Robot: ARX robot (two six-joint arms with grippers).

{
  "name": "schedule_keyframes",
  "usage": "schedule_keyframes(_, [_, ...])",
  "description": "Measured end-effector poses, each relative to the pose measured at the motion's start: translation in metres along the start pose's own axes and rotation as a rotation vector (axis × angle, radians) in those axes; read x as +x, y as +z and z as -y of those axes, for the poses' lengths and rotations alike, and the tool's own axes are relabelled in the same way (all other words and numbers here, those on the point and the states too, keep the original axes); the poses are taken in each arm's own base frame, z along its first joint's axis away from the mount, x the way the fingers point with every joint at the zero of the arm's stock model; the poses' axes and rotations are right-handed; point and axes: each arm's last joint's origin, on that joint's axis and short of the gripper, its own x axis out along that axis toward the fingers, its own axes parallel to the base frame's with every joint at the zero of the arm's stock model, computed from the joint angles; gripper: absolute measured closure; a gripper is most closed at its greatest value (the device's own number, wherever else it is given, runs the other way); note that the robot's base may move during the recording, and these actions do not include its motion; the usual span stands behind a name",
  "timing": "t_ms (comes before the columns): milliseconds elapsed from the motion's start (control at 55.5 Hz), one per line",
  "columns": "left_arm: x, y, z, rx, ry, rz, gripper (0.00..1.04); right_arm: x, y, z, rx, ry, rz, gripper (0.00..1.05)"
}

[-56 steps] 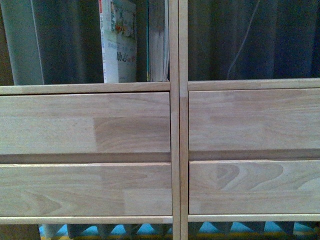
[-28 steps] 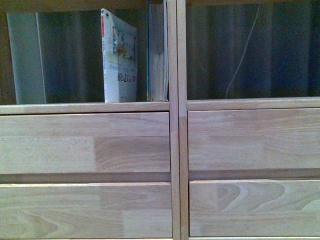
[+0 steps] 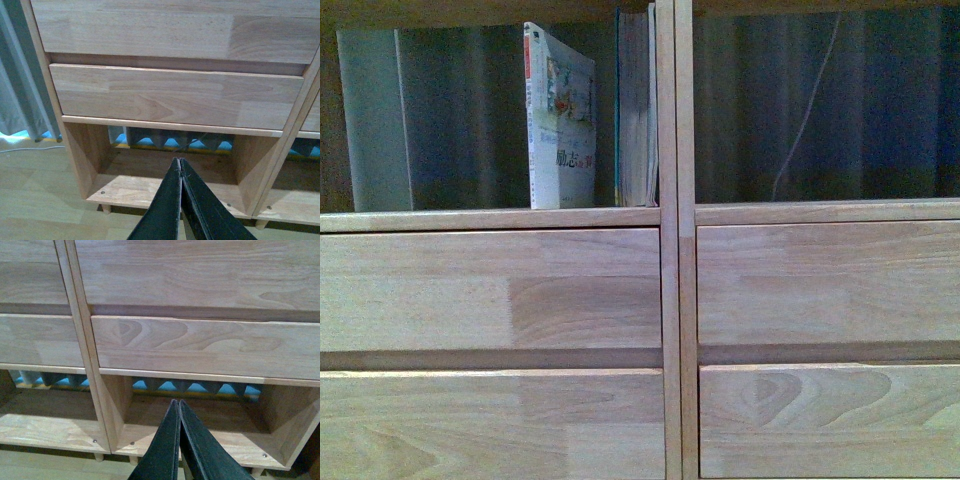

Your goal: Organize books on shelf

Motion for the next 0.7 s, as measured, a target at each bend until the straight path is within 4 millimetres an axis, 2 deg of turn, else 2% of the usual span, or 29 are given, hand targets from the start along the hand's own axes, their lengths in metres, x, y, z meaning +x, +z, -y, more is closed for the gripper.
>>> schedule_keyframes(198, [0.0,0.0,0.0,0.0,0.001,0.003,1.02,0.0,-0.011,0.0,0.0,0.0,0.003,1.02])
schedule_keyframes(649, [0.0,0.0,0.0,0.0,0.0,0.003,1.02,-0.001,-0.01,0.0,0.0,0.0,0.012,1.02])
schedule_keyframes(703, [0.0,0.0,0.0,0.0,0.001,0.003,0.98,-0.001,-0.01,0.0,-0.002,0.0,0.012,0.94])
